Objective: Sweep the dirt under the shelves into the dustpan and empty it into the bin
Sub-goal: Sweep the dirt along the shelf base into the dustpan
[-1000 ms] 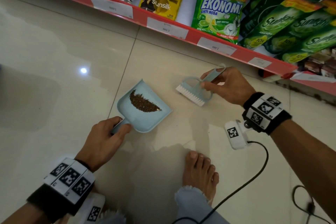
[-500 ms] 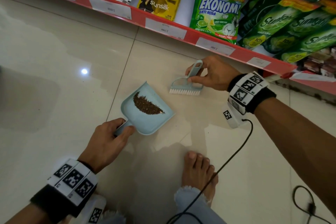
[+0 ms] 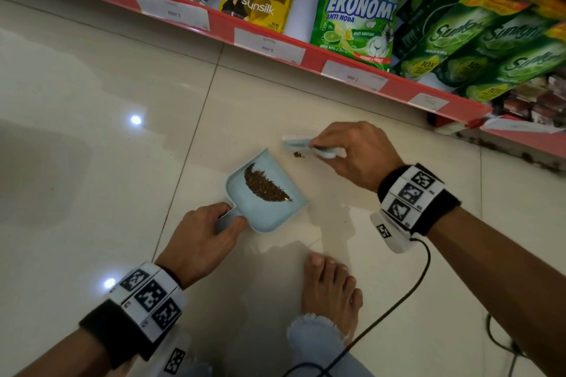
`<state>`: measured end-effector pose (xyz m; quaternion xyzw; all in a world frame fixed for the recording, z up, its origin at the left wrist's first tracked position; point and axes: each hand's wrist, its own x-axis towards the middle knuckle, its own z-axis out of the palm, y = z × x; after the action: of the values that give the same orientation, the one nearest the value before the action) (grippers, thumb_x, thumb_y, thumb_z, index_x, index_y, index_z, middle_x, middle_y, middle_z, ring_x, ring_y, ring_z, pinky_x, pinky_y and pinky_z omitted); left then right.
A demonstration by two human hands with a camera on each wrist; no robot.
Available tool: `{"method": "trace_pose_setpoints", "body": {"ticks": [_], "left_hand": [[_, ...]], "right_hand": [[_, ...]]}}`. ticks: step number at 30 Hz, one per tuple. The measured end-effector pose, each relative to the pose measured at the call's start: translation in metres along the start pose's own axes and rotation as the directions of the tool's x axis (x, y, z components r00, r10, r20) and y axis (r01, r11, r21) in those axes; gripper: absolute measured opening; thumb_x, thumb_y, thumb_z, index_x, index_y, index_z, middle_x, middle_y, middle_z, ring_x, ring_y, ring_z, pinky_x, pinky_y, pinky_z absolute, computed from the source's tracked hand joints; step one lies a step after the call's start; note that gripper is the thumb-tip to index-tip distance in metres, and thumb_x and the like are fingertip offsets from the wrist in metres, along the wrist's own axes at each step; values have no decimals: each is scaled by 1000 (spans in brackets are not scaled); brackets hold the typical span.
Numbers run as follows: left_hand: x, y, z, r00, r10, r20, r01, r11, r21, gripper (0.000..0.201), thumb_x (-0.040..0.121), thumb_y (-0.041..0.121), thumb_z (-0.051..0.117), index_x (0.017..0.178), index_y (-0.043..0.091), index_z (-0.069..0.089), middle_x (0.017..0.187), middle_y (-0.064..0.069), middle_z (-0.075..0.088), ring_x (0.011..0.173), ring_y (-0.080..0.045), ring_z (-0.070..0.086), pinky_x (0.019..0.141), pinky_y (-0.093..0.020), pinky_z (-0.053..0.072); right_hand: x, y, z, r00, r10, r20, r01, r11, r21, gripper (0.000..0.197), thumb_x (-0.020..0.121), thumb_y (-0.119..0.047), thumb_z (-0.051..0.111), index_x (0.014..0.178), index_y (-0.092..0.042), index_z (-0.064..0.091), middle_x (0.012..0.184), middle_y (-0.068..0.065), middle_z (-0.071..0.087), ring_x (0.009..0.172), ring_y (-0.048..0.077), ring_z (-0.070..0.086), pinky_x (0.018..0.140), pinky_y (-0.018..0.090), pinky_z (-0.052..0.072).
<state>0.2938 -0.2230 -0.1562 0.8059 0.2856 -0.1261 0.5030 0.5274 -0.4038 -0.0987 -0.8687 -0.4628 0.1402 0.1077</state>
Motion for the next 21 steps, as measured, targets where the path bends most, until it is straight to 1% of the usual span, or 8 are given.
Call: {"method": "trace_pose_setpoints", "body": {"ticks": [2, 4, 7, 10, 12, 15, 18, 21], "left_hand": [[0, 0, 5, 1000, -4, 8, 4, 1000, -2, 41, 90, 38, 61, 58, 21, 43, 44, 16, 50, 43, -4, 42, 50, -22, 32], [0, 2, 8, 1000, -11, 12, 11, 1000, -4, 41, 89, 42, 61, 58, 20, 44, 44, 11, 49, 45, -5, 42, 50, -23, 33], [1, 6, 12, 1000, -24, 18, 25, 1000, -11, 41, 91, 38, 62, 59, 18, 45, 48, 8, 48, 49, -9, 43, 51, -25, 35], [3, 13, 16, 999, -39, 33, 40, 999, -30, 39, 91, 38, 60, 62, 15, 48, 53, 7, 51, 52, -12, 45, 54, -27, 37], [4, 18, 17, 998, -42, 38, 43, 999, -25, 39, 93, 37, 59, 63, 14, 49, 55, 5, 52, 54, -14, 47, 54, -28, 37], [7, 27, 18, 998, -40, 46, 40, 999, -2, 39, 94, 36, 58, 66, 10, 52, 58, 1, 55, 56, -16, 50, 55, -28, 38], [9, 33, 18, 998, -42, 43, 41, 999, 12, 42, 95, 35, 58, 60, 14, 47, 55, 4, 51, 52, -13, 48, 51, -26, 35], [10, 38, 18, 998, -45, 40, 43, 998, 40, 46, 95, 34, 59, 55, 17, 43, 51, 6, 48, 48, -9, 46, 48, -24, 32]], "right_hand": [[-9, -1, 1, 1000, -20, -10, 20, 999, 28, 20, 93, -24, 66, 111, -24, 75, 105, -4, 73, 90, 22, 67, 68, 39, 54], [-16, -1, 2, 998, -21, -54, 24, 998, 53, 18, 94, -24, 65, 109, -22, 76, 102, -4, 73, 87, 20, 68, 68, 39, 55], [-21, -1, 2, 984, 29, -175, -20, 998, 54, 19, 96, -24, 62, 111, -22, 74, 103, -5, 72, 85, 18, 67, 67, 38, 55], [-23, -5, 1, 959, 78, -272, -88, 996, -26, 20, 96, -28, 60, 110, -24, 73, 102, -7, 71, 86, 19, 65, 62, 36, 54], [-23, -9, 3, 964, 104, -244, -131, 987, -95, 21, 96, -31, 56, 108, -25, 72, 96, -6, 68, 85, 20, 63, 59, 34, 52], [-25, -17, 6, 975, 136, -174, -160, 978, -132, 23, 97, -34, 50, 104, -26, 70, 87, -6, 62, 74, 21, 60, 57, 34, 50], [-27, -25, 10, 984, 140, -109, -153, 982, -115, 27, 97, -36, 48, 110, -25, 69, 90, -5, 61, 76, 22, 61, 60, 37, 51], [-30, -32, 13, 988, 134, -73, -141, 983, -117, 28, 97, -36, 47, 110, -24, 69, 92, -5, 60, 79, 22, 60, 61, 36, 50]]}}
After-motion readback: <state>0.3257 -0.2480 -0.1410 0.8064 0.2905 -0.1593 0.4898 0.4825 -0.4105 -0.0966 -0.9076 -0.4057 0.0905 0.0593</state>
